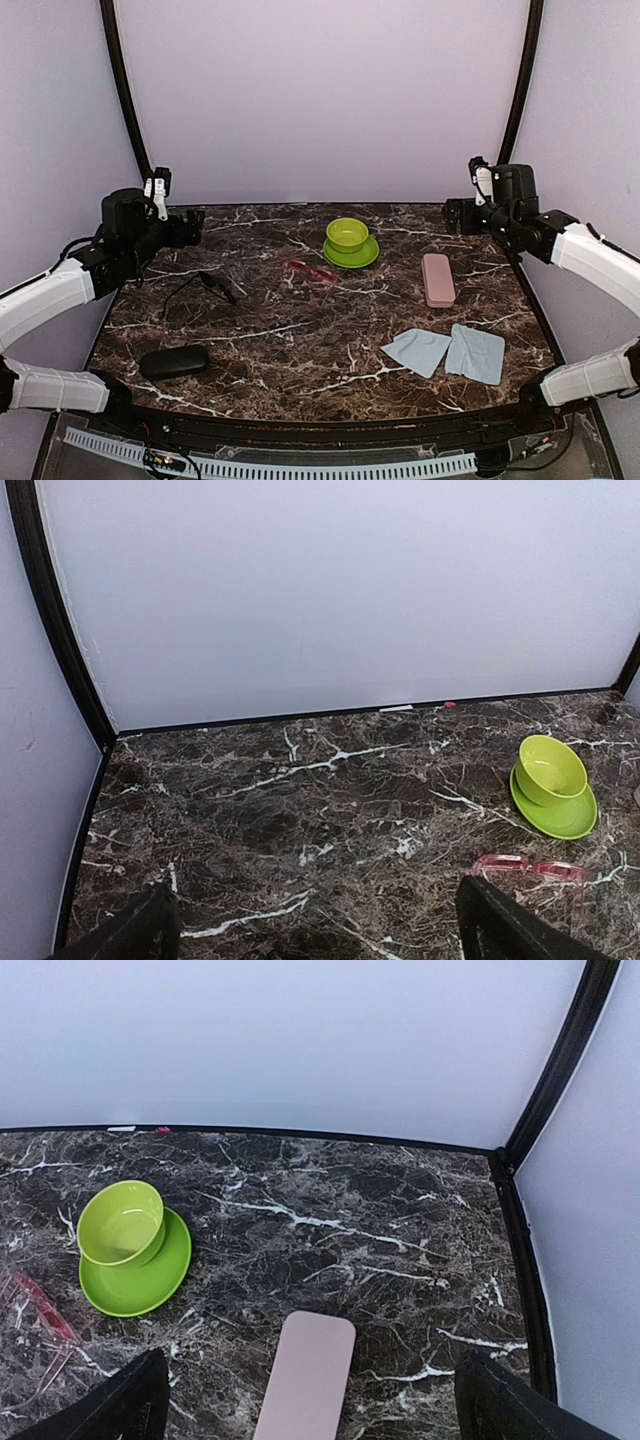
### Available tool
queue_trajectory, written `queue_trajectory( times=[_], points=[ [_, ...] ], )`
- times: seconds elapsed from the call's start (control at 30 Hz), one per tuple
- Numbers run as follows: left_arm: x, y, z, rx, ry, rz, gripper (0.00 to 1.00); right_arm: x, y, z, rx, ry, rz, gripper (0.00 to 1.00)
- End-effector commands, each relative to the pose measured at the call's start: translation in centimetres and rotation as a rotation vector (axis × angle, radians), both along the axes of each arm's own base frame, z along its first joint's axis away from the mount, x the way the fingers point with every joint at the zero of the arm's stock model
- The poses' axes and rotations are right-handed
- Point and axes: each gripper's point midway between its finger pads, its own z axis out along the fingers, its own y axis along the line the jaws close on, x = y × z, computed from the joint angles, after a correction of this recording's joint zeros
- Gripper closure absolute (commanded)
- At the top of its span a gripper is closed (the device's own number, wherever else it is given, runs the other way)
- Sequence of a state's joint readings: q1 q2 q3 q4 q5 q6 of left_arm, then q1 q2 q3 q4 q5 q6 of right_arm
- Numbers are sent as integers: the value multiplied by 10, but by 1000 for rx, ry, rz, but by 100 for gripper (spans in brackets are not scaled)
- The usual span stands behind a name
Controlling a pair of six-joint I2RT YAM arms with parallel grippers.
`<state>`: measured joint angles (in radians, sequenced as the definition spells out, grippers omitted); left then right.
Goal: Organize the sunglasses
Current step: Pick up the sunglasses case from the center of the board.
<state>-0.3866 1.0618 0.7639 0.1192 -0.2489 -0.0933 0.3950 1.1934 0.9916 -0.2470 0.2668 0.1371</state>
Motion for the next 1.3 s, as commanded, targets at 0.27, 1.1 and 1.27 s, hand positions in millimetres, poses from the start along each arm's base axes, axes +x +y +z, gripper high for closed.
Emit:
queue_trajectory(
  times=[0.27, 1.1, 1.27],
  points=[
    [-2, 0, -7, -46, 17, 25, 2, 6, 2, -50, -15, 215, -89, 0],
    [2, -18, -21, -69, 61, -29, 2, 6, 16, -195, -29, 585, -165, 0],
    [1, -18, -21, -69, 62, -28, 2, 5, 15, -211, -7, 619, -157, 0]
  ],
)
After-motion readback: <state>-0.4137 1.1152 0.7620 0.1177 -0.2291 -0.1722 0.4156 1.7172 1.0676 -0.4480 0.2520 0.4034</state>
